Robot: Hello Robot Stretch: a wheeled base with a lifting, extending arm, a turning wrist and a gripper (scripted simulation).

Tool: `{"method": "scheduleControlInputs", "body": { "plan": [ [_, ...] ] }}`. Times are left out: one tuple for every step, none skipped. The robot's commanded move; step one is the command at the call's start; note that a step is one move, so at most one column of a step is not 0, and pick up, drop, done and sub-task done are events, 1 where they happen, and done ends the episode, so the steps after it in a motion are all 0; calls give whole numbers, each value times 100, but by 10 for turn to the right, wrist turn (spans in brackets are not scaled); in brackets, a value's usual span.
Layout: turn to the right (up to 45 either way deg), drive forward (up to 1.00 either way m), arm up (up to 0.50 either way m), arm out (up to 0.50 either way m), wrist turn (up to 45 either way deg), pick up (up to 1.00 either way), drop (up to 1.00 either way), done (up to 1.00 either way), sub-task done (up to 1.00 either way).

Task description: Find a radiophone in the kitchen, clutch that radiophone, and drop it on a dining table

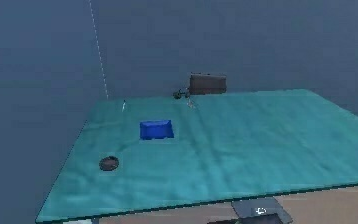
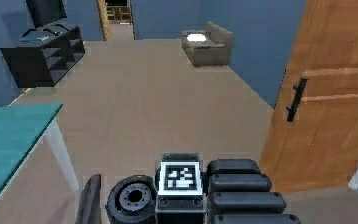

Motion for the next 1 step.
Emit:
{"method": "scheduleControlInputs", "body": {
  "plan": [
    [450, 0, 0, 0, 0, 0, 0, 0, 0]
  ]
}}
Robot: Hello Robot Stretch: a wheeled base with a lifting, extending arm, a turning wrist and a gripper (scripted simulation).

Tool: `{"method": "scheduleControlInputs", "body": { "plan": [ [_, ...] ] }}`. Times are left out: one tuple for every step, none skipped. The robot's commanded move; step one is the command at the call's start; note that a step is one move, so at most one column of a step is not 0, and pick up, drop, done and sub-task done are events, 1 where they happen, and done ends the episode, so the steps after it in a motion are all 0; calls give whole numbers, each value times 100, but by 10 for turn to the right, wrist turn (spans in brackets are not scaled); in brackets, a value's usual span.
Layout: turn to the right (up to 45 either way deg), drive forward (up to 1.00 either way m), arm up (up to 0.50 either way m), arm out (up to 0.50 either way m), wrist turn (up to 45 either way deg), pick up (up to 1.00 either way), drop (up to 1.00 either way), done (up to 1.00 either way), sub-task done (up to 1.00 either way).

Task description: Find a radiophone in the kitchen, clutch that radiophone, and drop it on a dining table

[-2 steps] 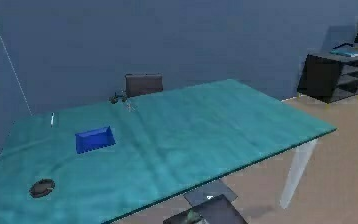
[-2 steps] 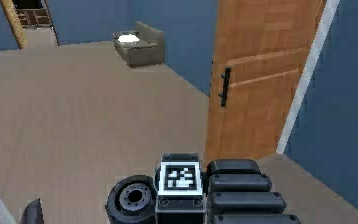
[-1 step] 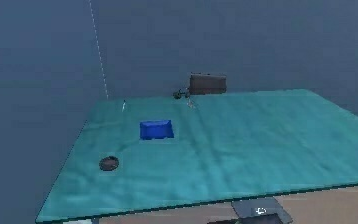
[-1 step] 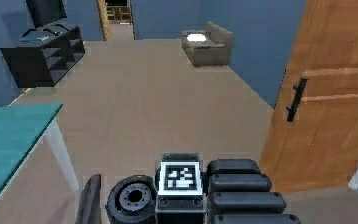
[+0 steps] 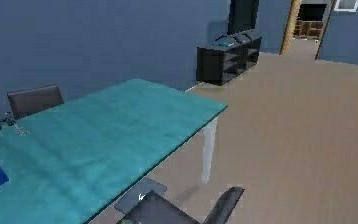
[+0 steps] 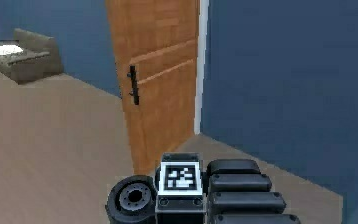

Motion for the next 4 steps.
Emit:
{"method": "scheduleControlInputs", "body": {
  "plan": [
    [450, 0, 0, 0, 0, 0, 0, 0, 0],
    [120, 0, 0, 0, 0, 0, 0, 0, 0],
    [30, 0, 0, 0, 0, 0, 0, 0, 0],
    [30, 0, 0, 0, 0, 0, 0, 0, 0]
  ]
}}
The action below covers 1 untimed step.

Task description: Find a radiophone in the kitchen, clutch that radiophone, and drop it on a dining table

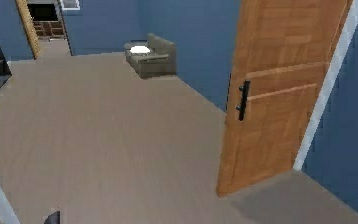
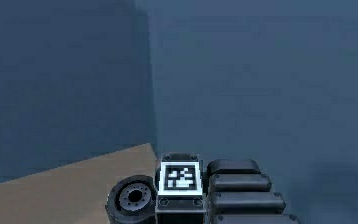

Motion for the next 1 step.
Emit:
{"method": "scheduleControlInputs", "body": {
  "plan": [
    [0, 15, 0, 0, 0, 0, 0, 0, 0]
  ]
}}
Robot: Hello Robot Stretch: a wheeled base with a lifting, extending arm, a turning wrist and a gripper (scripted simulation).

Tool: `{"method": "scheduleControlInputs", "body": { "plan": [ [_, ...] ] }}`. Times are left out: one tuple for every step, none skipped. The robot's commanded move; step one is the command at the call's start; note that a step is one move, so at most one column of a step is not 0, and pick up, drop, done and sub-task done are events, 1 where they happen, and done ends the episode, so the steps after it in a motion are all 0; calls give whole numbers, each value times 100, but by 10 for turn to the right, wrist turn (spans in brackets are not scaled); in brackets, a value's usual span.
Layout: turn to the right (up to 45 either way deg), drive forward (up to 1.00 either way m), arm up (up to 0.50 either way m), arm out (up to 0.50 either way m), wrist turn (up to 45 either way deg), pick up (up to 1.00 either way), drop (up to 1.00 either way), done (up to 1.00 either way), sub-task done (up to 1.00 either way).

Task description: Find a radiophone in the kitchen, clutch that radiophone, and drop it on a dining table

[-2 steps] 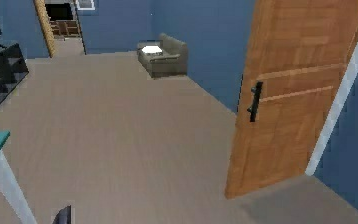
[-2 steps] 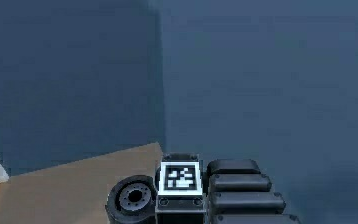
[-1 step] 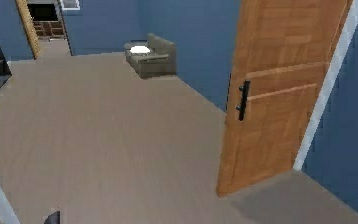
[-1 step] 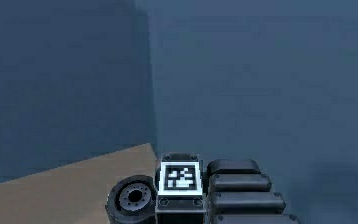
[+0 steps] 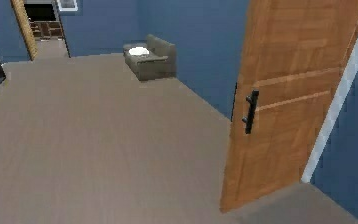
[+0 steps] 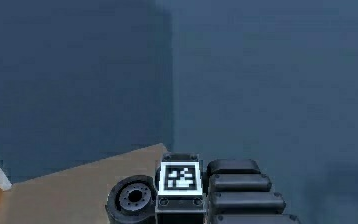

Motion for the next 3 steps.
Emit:
{"method": "scheduleControlInputs", "body": {
  "plan": [
    [-210, 0, 0, 0, 0, 0, 0, 0, 0],
    [0, 60, 0, 0, 0, 0, 0, 0, 0],
    [-300, 0, 0, 0, 0, 0, 0, 0, 0]
  ]
}}
